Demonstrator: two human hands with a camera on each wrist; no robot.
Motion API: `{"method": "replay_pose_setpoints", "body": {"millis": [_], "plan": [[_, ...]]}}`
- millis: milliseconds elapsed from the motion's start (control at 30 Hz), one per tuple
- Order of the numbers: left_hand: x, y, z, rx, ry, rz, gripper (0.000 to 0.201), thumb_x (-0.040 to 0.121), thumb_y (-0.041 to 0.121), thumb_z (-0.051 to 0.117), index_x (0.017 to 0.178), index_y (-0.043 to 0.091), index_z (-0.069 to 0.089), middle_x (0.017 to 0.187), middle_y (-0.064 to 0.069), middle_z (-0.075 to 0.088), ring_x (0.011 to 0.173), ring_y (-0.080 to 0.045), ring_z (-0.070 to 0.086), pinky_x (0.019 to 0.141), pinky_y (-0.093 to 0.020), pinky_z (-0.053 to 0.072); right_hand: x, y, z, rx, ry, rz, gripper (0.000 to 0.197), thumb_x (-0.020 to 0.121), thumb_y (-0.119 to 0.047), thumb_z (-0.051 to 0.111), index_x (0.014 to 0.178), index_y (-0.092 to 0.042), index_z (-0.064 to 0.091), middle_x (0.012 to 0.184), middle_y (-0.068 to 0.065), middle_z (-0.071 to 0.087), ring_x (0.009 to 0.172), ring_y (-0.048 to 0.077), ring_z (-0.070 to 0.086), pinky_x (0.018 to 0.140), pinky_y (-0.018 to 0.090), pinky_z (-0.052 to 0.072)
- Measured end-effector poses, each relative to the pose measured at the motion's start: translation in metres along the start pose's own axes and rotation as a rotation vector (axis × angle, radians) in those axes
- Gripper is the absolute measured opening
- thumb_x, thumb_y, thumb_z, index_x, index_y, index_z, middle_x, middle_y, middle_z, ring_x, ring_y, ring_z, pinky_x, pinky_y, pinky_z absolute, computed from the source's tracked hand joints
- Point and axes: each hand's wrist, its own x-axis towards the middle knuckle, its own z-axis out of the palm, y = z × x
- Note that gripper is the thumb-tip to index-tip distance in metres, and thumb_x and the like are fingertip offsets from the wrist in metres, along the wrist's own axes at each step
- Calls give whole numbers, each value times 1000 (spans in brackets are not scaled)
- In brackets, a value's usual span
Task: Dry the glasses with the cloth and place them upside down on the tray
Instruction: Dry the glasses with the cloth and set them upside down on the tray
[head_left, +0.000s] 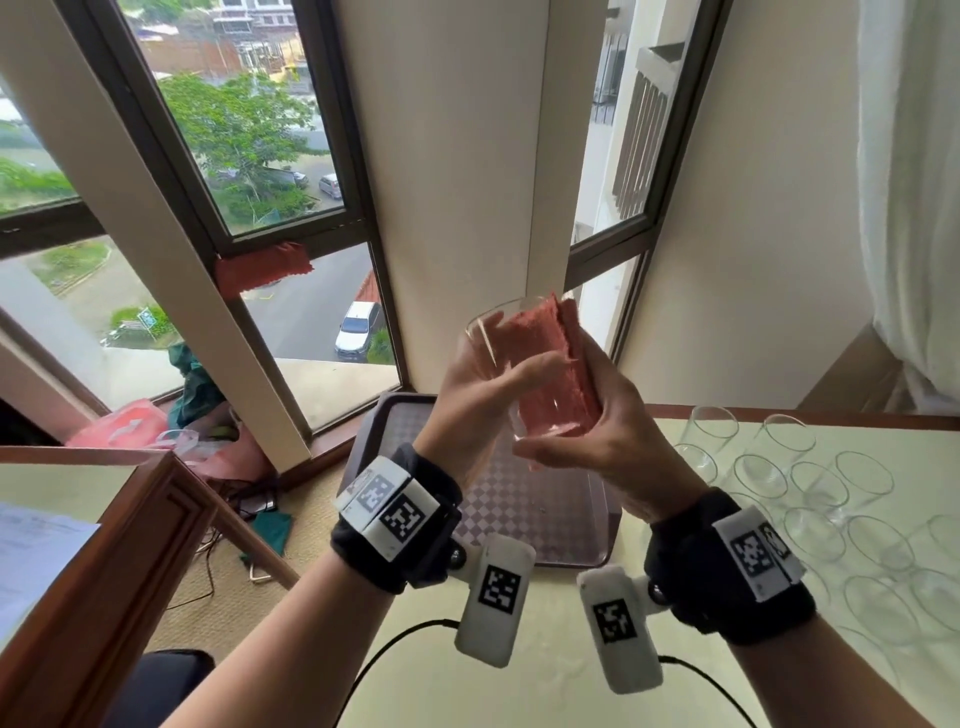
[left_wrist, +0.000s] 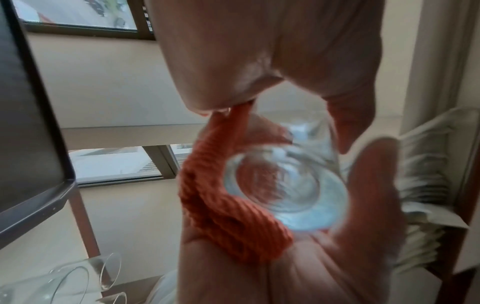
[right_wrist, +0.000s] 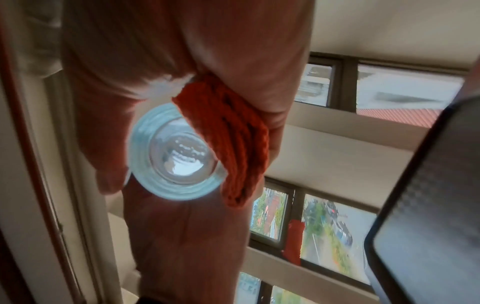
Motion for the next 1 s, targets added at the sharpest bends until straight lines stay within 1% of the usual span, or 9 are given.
{"method": "replay_pose_setpoints", "body": {"millis": [200,333,400,500,600,700,833,900,1000], "plan": [[-4,0,-10,-3,-141,-100,99,66,43,89,145,11,39,120,-9,65,112,-30,63,98,-50,52,-3,7,0,172,17,57,86,70,-5,79,145,-14,40,132,11,62,121,29,62,98,43,53],[1,3,-9,47,-75,-31,64,68,11,81,124,14,50,112,-4,67,106,-21,66,95,-38,55,2,3,7,-1,113,-72,86,72,-4,79,146,-17,38,132,3,62,123,20,61,102,43,51],[1,7,-4,52,-37,-26,70,70,6,79,130,12,43,110,-3,69,104,-18,68,94,-35,55,5,3,11,-54,128,-123,93,71,-7,82,149,-19,32,136,2,58,127,17,59,104,37,50],[3,8,2,98,26,26,111,56,34,93,143,6,30,111,0,73,110,-19,69,98,-37,54,7,3,12,-24,110,-130,91,70,-16,83,147,-23,34,137,6,57,128,20,58,103,38,50],[4,10,3,75,-4,47,98,57,44,89,135,6,44,111,-6,70,104,-25,69,83,-36,59,8,2,7,76,90,-29,88,71,-7,81,147,-15,36,134,10,61,124,26,61,103,52,50],[5,10,-2,103,-80,8,105,61,51,90,142,7,40,114,-12,66,104,-33,66,87,-49,58,8,3,2,152,45,33,86,69,-5,79,145,-12,39,131,16,61,119,32,63,100,55,51],[9,8,-7,205,-72,-38,109,61,56,89,146,13,34,130,-9,60,121,-23,61,99,-41,53,10,2,-4,56,81,-20,83,72,5,78,145,-8,40,134,12,61,123,27,62,104,51,49],[10,5,-8,183,-14,-37,115,65,38,91,152,13,20,137,-7,57,128,-18,57,106,-40,49,12,3,-5,-2,108,-61,93,71,7,81,149,-6,33,141,10,56,130,21,56,109,45,47],[10,6,0,116,8,-26,108,72,7,80,153,13,10,121,-1,65,114,-12,66,96,-30,55,14,3,-2,-98,123,-122,107,67,-10,88,154,-8,25,145,10,51,135,19,52,111,43,44]]}}
